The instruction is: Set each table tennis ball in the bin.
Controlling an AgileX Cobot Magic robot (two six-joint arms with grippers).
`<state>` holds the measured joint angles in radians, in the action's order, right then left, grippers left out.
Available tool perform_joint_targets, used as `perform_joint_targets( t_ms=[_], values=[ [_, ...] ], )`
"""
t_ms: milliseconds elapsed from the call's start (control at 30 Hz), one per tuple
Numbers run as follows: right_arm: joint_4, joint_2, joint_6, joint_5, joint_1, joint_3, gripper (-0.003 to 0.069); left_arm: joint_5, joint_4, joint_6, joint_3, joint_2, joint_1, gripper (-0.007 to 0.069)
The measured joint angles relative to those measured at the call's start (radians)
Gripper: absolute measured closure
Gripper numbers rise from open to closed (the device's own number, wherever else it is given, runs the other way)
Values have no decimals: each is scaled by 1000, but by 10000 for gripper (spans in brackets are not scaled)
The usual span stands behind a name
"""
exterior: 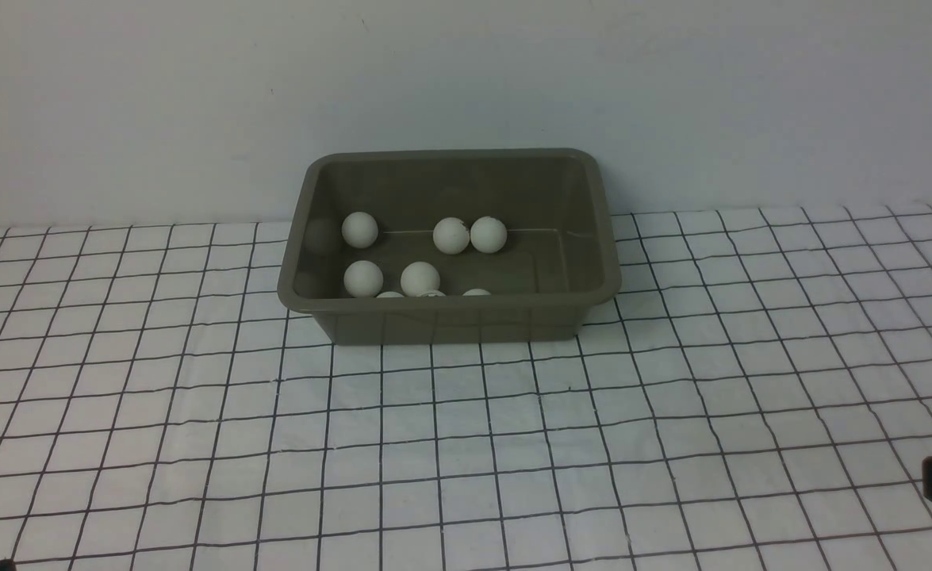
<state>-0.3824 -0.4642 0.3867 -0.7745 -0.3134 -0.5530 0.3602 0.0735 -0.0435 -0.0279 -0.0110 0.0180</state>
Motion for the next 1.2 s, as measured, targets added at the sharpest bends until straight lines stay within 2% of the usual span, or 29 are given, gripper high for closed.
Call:
perform_joint_targets(
  t_ms=[500,600,700,800,933,1200],
  values=[
    [16,0,9,-3,14,0,669,0,2,1,0,0,0,629],
    [31,0,28,-6,93,3,669,0,2,1,0,0,0,629],
    [38,0,40,1,211,19,669,-1,2,1,0,0,0,629],
    [41,9,47,28,273,63,669,-1,2,1,0,0,0,629],
    [41,82,48,74,295,170,669,-1,2,1,0,0,0,629],
    [60,379,51,214,299,407,669,-1,2,1,0,0,0,629]
  ],
)
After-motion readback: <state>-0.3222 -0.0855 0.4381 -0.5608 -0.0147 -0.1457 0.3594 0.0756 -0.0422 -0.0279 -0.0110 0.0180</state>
